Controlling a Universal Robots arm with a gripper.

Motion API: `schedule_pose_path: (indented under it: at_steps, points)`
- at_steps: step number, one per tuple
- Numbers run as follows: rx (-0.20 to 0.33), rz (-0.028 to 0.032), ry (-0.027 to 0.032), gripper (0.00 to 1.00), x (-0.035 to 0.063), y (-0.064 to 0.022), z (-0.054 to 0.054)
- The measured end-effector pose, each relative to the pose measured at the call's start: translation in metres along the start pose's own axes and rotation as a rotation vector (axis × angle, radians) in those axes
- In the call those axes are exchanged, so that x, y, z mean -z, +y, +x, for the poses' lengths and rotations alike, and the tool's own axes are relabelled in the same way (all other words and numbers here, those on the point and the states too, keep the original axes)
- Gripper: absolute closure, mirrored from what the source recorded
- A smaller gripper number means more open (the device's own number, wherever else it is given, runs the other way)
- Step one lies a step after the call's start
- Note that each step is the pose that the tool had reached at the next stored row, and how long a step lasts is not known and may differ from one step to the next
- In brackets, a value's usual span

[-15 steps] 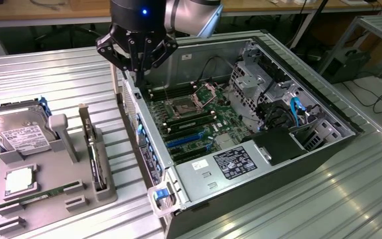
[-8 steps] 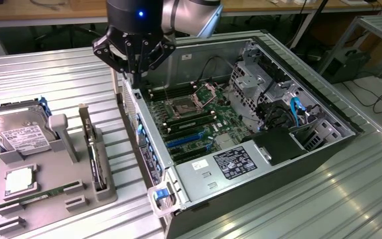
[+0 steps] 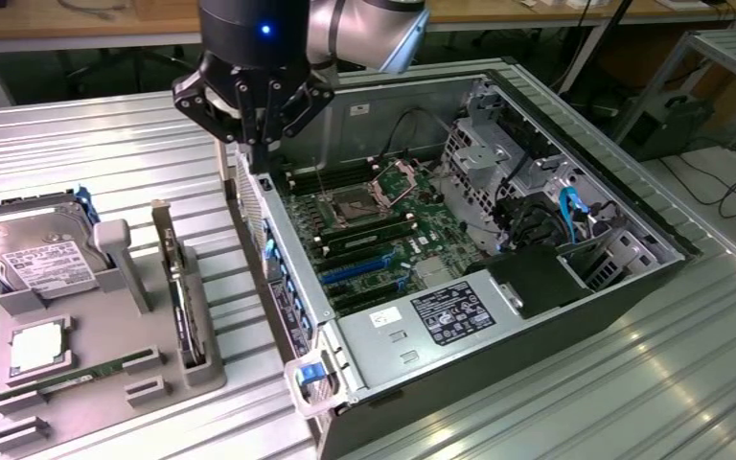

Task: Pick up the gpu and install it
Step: 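Reach for the gpu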

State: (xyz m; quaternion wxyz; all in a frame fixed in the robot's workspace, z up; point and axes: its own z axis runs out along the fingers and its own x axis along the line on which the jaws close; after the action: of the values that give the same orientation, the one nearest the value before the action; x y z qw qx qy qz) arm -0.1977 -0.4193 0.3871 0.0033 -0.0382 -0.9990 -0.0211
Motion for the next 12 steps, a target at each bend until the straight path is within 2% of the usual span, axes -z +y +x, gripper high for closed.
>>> schedule_pose_path:
  at_steps: [12]
  points:
    - [0.0, 0.0001, 0.0016, 0.89, -0.0006, -0.0053, 0.0076]
